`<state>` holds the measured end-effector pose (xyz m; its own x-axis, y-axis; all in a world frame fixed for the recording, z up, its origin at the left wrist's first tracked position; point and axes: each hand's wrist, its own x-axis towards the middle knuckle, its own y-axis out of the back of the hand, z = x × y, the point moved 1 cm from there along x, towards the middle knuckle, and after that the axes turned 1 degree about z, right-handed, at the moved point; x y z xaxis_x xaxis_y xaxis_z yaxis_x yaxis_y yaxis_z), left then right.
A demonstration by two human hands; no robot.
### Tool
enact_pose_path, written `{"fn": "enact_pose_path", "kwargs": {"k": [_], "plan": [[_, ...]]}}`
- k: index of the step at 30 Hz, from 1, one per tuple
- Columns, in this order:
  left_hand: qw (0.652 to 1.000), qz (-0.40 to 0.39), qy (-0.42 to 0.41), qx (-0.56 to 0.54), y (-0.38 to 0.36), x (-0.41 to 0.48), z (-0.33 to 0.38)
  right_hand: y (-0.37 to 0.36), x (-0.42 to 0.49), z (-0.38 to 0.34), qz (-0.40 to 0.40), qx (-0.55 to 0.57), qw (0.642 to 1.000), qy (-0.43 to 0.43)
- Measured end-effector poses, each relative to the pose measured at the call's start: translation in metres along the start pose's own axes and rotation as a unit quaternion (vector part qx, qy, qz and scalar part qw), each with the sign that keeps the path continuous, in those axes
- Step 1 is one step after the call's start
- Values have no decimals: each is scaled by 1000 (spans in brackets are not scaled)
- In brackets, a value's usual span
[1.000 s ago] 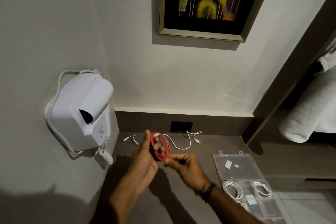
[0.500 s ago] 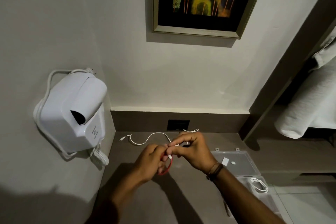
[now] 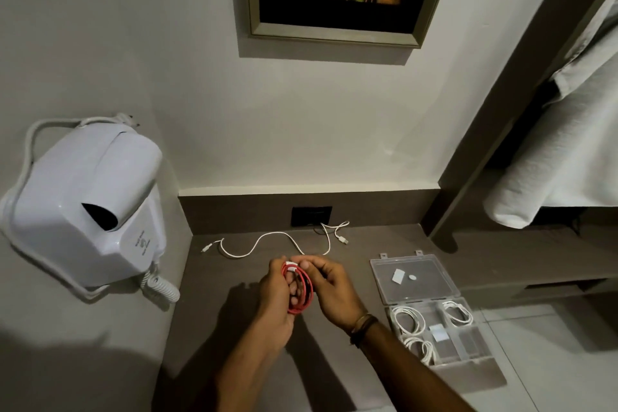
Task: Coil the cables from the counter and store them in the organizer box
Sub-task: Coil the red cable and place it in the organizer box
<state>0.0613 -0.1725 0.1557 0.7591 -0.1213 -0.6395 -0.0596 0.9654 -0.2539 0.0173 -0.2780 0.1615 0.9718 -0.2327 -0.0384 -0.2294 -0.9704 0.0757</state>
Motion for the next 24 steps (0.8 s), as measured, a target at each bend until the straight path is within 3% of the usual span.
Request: {"fn": "enact_pose_path", "kwargs": {"k": [5,9,11,16,21,24], "plan": [[994,86,8,70,-9,16,-24,12,-17,16,-72,-86,994,2],[983,98,31,152,-21,24,-52,29,-29,37,-45,-129,991,-8],[980,86,18,179,-35,22,-69,41,-41,49,4,-86,996,-40],[947,41,-114,299,-80,10,-114,88,-85,75,146,61,978,-139],[904,-18,-168,392,-137,-10,-164,148,-131,100,210,163,939,-220],[896,-51,-187,399,-164,-22,-185,186,-142,116,238,186,917,-262]]}}
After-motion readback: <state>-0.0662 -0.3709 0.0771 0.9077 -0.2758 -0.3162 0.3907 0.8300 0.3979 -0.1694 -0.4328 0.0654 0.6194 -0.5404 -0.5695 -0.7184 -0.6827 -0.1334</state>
